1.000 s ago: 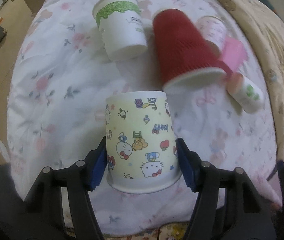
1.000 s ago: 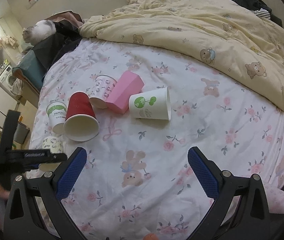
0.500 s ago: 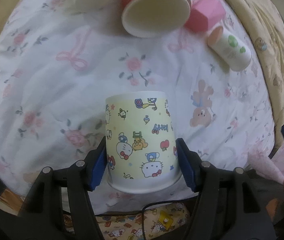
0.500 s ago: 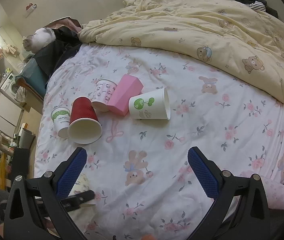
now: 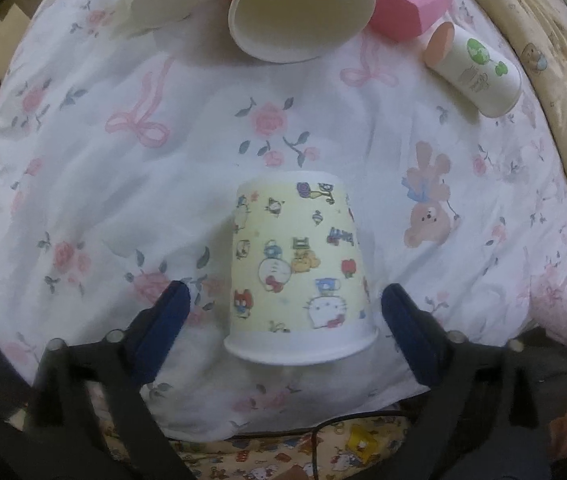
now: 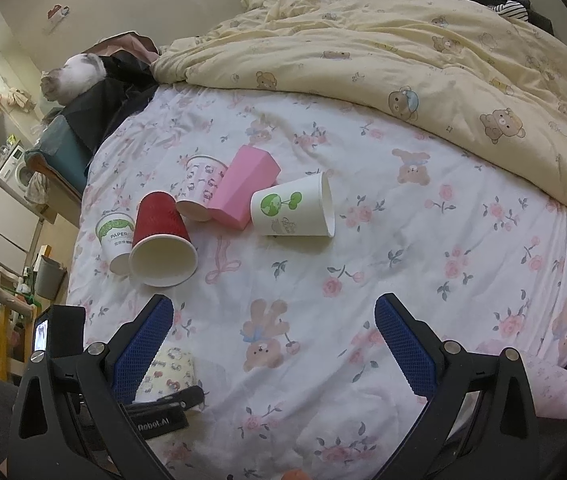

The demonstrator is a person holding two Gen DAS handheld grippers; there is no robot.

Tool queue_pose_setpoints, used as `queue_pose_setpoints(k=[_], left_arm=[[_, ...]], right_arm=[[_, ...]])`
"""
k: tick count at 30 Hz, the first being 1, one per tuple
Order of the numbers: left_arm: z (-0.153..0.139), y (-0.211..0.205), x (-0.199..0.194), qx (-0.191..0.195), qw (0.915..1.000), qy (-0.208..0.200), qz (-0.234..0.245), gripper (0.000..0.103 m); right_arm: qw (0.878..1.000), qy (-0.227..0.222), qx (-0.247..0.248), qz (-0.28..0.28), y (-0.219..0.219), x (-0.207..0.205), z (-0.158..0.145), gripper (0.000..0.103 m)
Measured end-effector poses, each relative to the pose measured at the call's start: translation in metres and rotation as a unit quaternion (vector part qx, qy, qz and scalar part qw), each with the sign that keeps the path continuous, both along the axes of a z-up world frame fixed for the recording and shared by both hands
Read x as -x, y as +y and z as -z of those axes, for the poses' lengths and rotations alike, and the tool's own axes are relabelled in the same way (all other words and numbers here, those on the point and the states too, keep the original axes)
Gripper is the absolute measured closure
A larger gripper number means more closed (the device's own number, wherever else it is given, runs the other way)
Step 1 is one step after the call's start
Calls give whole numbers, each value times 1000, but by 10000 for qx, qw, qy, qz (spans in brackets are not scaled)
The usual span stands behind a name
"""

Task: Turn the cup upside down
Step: 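Lift the cream cup with the left gripper, set it near the right gripper, open, then close the right gripper around the cream cup's body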

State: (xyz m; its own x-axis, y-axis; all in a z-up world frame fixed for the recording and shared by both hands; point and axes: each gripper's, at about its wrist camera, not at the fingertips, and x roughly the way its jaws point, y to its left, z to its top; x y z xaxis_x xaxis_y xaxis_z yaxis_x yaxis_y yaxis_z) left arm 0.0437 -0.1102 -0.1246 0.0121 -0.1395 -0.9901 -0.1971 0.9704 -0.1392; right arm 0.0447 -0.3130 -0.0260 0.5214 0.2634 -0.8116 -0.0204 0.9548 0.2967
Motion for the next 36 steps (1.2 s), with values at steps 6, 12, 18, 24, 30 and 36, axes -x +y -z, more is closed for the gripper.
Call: queue_pose_setpoints(k=[6,12,18,24,30,36], left_arm=[[-24,-10,-3,-39,9996,-188,211,8],[-76,-9,-10,-170,9951,-855,457,8],[-105,37,1,-276,9894,-1400,272,8],[-107,89,18,-827,9826,-1658,92,8],[-82,114,24,-648,9850,-1579,-246,8],[-87,113,23,-836,9811,-1727,-240,8]], right_arm=[[9999,-2,27,-122,5,1,1,0],[9999,2,33,-153,8,1,1,0],[9996,14,136,-267,15,3,2,0],[9989,74,281,-362,23,5,7,0],[9979,211,360,-496,32,3,14,0],[9974,356,356,-506,34,1,20,0]])
